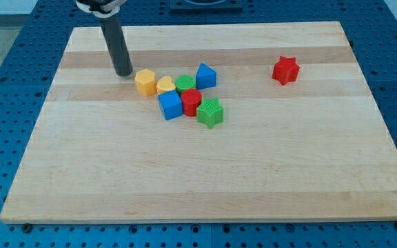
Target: Push yellow hexagon right a bit
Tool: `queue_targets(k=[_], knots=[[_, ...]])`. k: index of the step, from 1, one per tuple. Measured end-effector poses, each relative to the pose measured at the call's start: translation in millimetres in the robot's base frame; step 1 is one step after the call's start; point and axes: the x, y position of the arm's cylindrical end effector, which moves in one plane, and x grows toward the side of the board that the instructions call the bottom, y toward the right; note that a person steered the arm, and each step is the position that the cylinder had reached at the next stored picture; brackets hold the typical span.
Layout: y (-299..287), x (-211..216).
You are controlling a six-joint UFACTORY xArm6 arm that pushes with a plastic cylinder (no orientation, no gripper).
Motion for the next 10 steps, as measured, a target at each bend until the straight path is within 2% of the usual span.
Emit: queue_targets(k=[2,3,8,10], knots=[[-2,49],[-1,53],[40,44],[34,41]])
